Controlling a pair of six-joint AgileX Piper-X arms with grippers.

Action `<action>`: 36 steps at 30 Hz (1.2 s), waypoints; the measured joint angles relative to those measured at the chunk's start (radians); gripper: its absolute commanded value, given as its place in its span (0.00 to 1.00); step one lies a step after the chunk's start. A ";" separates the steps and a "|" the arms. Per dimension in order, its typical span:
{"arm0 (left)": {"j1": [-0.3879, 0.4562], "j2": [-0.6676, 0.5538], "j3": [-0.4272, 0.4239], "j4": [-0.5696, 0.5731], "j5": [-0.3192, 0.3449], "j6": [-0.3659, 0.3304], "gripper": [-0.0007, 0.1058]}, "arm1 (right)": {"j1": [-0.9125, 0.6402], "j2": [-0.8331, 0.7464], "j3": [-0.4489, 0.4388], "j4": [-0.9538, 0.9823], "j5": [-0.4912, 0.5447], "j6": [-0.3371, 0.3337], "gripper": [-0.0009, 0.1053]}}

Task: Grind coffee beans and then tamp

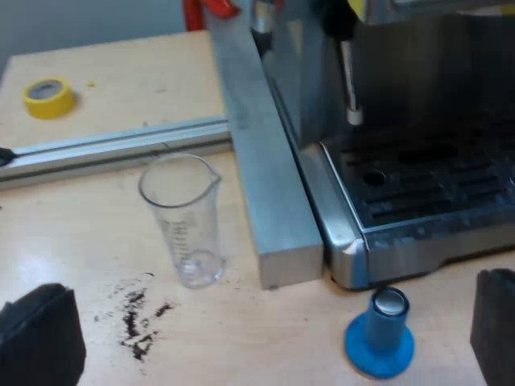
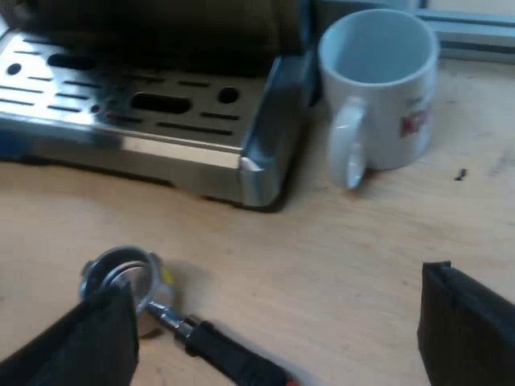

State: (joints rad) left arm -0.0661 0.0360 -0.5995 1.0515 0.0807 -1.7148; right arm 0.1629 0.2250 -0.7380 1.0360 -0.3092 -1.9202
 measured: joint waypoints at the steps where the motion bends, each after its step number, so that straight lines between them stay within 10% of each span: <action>1: -0.017 0.027 -0.006 0.000 0.000 0.000 0.99 | 0.030 0.039 -0.010 0.000 -0.020 -0.012 0.69; 18: -0.069 0.205 -0.015 -0.039 0.135 0.016 0.99 | 0.536 0.325 0.011 -0.284 -0.083 -0.047 0.64; 36: -0.069 0.206 -0.015 -0.051 0.142 0.016 0.99 | 0.922 0.527 0.215 -0.870 0.309 0.040 0.64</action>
State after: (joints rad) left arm -0.1350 0.2416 -0.6149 1.0000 0.2227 -1.6988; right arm 1.0845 0.7519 -0.5235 0.1657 0.0000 -1.8798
